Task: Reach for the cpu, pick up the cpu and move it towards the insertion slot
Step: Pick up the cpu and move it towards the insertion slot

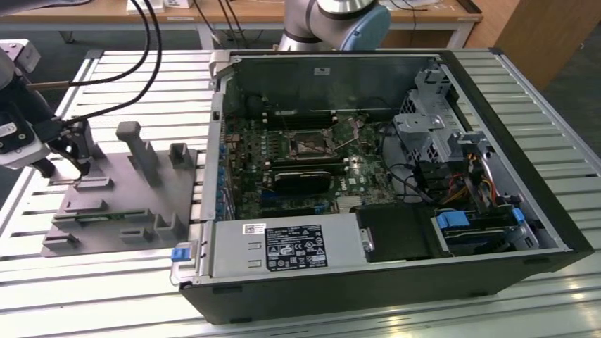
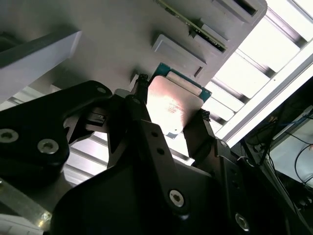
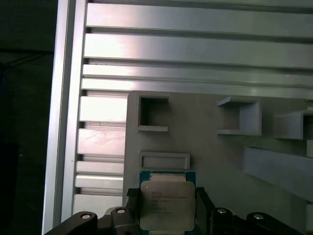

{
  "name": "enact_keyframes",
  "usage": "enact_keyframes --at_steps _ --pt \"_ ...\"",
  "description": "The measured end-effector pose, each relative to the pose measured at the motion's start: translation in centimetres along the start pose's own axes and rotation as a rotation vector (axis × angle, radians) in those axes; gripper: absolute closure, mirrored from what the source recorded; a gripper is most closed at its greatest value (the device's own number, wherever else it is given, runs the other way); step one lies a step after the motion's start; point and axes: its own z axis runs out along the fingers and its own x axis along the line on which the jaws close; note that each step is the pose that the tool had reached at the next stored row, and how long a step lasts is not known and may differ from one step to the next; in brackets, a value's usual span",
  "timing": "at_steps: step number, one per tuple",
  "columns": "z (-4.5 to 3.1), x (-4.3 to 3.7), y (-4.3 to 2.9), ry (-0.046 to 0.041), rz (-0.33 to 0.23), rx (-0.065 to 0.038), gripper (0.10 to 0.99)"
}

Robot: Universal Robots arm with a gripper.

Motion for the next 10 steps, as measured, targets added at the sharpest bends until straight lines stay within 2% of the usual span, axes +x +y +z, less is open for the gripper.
enact_keyframes --at_steps 10 --pt "-1.56 -0.01 0.09 0.0000 0.000 0.000 0.545"
